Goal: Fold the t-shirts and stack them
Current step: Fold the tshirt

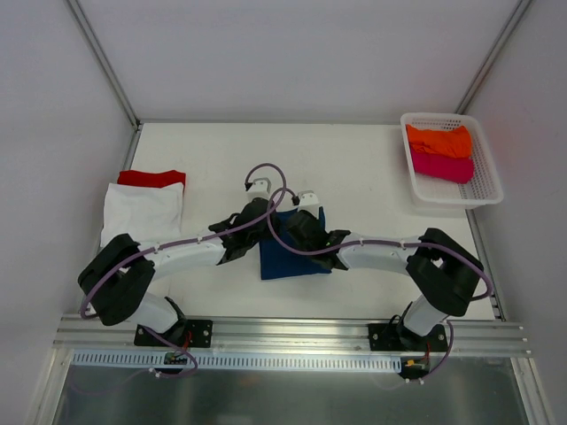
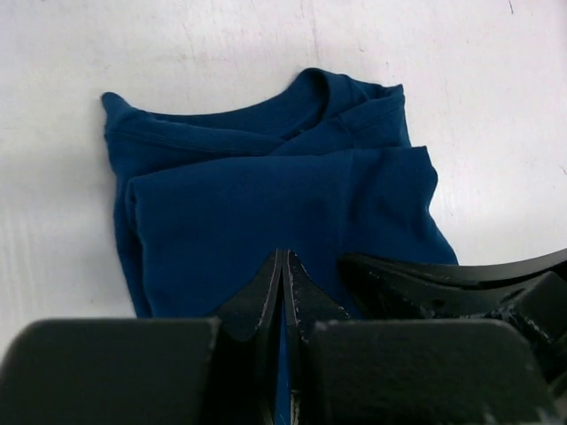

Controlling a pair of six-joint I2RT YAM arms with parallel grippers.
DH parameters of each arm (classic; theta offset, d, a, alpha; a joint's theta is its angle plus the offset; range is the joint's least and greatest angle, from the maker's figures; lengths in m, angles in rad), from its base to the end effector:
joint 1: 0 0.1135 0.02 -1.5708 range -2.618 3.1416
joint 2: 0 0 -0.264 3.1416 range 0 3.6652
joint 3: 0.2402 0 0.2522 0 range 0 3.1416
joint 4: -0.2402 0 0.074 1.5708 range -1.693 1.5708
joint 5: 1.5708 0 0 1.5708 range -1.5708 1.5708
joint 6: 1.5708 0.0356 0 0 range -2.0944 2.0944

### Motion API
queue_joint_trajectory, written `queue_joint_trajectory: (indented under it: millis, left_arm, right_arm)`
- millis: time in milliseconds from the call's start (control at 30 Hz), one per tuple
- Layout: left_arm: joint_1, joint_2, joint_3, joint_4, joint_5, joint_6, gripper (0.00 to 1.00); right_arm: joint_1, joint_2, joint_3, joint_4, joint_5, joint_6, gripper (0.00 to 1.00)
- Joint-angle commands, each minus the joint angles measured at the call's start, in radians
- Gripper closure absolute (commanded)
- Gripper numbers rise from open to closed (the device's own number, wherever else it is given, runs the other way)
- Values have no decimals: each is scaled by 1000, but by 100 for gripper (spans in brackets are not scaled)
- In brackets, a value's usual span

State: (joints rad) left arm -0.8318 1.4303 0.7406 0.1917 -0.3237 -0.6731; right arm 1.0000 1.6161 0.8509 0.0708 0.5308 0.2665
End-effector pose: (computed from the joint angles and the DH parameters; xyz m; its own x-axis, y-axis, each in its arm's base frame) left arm 0.2137 -0.2177 0.2138 -0.5711 -0.2508 -0.7816 0.2002 0.8809 -0.4289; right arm 0.1938 0.2685 0.1838 -0.4693 -0.3105 -0.8266 -0.4062 0.9071 -0.1101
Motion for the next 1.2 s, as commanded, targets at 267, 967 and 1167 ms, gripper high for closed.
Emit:
queue_joint_trajectory:
  millis: [267,967,1167]
  left_arm:
    - [-7,110,-24,49,106,-74,100]
    - [-12,64,-52,-90,-32,-30,100]
    - [-33,-163,-14,-181,-224,75,100]
  right_arm:
    - [2,-1,92,-250,29,132,100]
    - [19,-7,63,-488,181,254,100]
    - [37,-211,74,-566,325,232,99]
